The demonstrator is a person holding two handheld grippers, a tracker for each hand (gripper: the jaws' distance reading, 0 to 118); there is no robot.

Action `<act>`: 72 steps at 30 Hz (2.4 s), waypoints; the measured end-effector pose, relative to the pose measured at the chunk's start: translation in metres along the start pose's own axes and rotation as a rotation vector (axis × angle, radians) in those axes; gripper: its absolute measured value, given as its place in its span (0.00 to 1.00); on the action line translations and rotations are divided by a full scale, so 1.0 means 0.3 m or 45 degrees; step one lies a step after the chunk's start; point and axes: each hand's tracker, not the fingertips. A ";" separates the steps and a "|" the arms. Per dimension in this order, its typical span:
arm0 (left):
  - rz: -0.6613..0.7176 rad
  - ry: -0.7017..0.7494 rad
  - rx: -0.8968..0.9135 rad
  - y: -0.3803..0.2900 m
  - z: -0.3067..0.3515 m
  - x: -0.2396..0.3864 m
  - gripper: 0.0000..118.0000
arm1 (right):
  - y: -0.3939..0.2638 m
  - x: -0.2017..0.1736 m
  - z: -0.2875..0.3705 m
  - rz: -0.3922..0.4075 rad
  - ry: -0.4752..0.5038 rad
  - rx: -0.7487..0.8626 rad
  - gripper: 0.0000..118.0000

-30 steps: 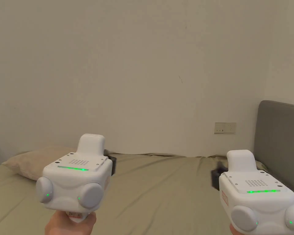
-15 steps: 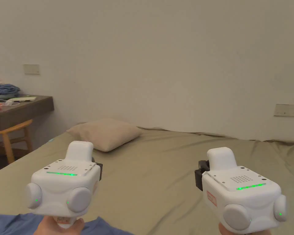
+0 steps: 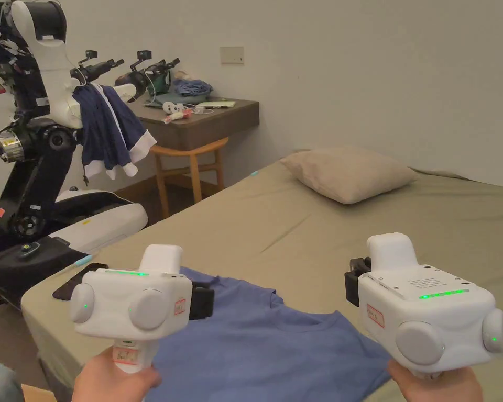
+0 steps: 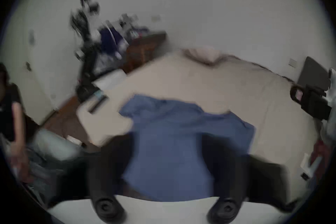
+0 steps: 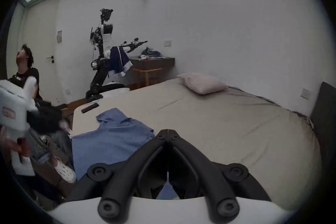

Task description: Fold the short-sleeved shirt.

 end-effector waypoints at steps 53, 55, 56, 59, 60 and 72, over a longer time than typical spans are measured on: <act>-1.314 -1.545 -0.753 -0.883 0.114 2.409 0.01 | -0.647 0.865 1.476 -0.428 -1.143 -0.063 0.02; -1.355 -1.460 -0.745 -0.935 0.103 2.395 0.01 | -0.656 0.871 1.483 -0.443 -1.153 -0.056 0.02; -1.322 -1.476 -0.772 -0.944 0.092 2.387 0.01 | -0.657 0.870 1.481 -0.448 -1.151 -0.051 0.02; -1.219 -1.513 -0.855 -0.931 0.065 2.363 0.01 | -0.653 0.866 1.461 -0.464 -1.126 -0.029 0.02; -1.150 -1.525 -0.894 -0.913 0.047 2.359 0.11 | -0.650 0.864 1.452 -0.464 -1.114 -0.022 0.02; -0.465 -1.261 -0.257 -0.280 0.181 1.397 0.00 | -0.550 0.804 1.326 -0.383 -0.943 0.046 0.02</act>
